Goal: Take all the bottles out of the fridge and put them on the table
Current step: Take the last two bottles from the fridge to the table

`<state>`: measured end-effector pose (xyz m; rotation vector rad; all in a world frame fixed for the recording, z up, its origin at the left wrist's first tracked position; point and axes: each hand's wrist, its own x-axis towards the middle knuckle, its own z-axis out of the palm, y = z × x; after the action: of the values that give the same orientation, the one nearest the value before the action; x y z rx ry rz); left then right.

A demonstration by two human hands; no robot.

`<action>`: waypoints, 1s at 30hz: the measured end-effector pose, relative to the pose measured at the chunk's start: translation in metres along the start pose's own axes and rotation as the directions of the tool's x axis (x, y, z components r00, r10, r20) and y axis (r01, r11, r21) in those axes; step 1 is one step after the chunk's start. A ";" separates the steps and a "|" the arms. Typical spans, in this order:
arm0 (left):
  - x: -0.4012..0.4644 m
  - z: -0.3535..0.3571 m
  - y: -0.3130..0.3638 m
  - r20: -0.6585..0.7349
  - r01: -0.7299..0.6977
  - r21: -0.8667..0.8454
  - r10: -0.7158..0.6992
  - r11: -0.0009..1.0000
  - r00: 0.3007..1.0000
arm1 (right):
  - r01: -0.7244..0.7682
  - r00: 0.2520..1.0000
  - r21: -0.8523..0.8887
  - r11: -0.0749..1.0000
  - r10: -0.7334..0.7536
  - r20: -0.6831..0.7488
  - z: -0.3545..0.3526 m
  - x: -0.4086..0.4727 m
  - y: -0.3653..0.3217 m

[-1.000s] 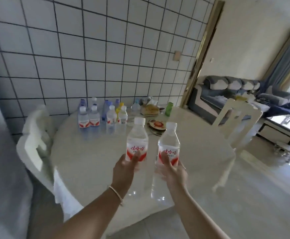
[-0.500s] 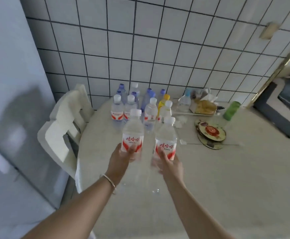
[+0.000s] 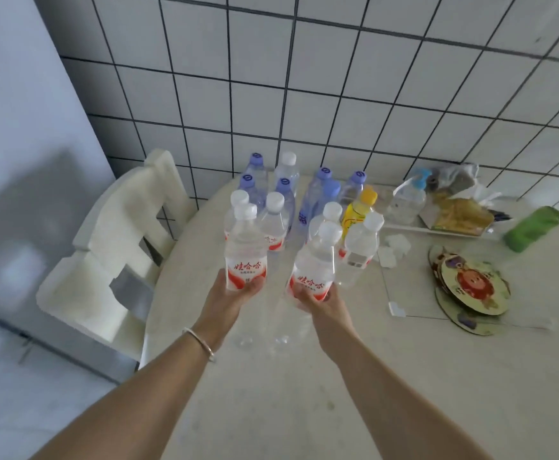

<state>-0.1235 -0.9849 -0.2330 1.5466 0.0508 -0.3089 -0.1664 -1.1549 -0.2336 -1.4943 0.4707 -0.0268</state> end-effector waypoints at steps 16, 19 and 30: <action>0.066 -0.024 -0.029 -0.047 0.060 0.224 -0.050 0.973 0.998 | -0.019 0.994 -0.293 0.956 0.049 0.095 0.023 0.072 0.023; 0.069 -0.024 -0.033 -0.041 0.030 0.242 -0.020 0.970 0.999 | -0.036 0.996 -0.311 0.950 0.059 0.065 0.027 0.078 0.027; 0.081 -0.034 -0.045 -0.022 0.044 0.253 -0.040 0.966 0.999 | 0.004 0.999 -0.340 0.940 0.013 0.047 0.035 0.071 0.025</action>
<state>-0.0507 -0.9639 -0.2963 1.8046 0.0584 -0.3462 -0.0972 -1.1404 -0.2775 -1.8294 0.4552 0.0997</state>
